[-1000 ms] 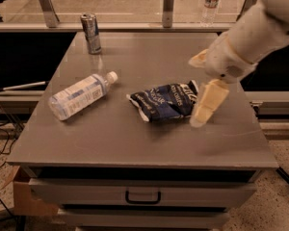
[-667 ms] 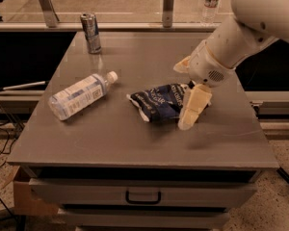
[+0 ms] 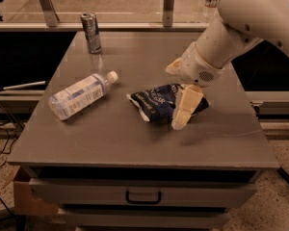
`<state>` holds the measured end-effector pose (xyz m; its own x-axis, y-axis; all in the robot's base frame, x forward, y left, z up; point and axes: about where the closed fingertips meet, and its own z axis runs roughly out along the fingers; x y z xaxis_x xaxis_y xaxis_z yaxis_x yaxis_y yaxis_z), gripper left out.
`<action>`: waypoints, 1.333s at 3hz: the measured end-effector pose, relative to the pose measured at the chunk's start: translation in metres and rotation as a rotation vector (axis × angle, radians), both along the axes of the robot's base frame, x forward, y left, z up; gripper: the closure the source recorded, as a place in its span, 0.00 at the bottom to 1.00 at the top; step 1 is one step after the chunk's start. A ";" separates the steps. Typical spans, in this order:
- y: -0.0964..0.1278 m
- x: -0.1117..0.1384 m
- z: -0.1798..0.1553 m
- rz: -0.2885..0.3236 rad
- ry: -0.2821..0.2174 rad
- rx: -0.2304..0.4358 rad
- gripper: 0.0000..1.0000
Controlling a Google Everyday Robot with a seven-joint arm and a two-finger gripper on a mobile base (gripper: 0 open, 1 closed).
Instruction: Pick blue chip bag
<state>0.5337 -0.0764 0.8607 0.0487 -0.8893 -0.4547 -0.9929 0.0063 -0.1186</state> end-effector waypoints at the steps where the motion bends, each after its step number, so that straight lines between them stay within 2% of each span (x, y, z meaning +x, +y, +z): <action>1: 0.006 0.007 -0.009 0.023 0.006 0.002 0.18; 2: 0.006 0.010 -0.011 0.028 -0.003 0.000 0.49; 3: 0.004 0.013 -0.007 0.027 -0.021 -0.007 0.72; 4: -0.003 0.015 0.021 0.008 -0.107 -0.032 1.00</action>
Offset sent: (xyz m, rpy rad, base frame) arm 0.0127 0.0039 -0.0154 0.0067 0.0038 0.0272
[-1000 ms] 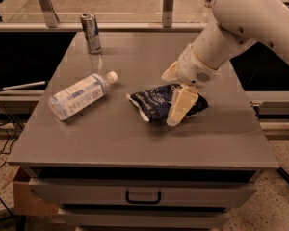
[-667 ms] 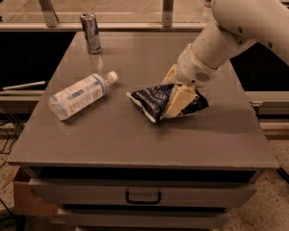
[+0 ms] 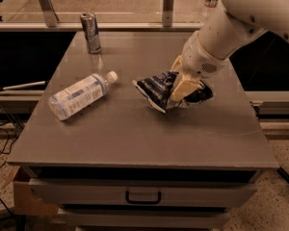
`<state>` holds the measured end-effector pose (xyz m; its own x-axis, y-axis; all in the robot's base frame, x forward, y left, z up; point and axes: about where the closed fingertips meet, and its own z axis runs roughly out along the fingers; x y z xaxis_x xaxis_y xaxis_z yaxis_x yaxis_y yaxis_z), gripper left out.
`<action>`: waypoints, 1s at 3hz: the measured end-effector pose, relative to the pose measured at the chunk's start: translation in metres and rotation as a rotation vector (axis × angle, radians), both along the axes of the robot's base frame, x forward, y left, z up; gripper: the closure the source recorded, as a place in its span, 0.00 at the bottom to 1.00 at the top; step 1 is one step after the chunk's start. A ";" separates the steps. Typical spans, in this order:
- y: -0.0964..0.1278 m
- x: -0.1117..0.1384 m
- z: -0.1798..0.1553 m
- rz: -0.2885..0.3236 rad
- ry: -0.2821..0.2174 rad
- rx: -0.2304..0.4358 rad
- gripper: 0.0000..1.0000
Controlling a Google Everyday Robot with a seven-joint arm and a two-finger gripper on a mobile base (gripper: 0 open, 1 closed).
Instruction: Pick blue chip bag
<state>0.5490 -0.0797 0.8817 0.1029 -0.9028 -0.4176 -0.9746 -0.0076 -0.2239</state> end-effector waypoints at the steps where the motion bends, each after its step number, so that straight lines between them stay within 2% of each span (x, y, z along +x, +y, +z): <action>1: -0.004 0.001 0.020 -0.012 -0.057 -0.017 1.00; 3: -0.010 0.002 0.049 -0.025 -0.150 -0.017 1.00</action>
Offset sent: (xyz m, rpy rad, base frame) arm 0.0041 -0.0148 0.0613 -0.0185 -0.1850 -0.0310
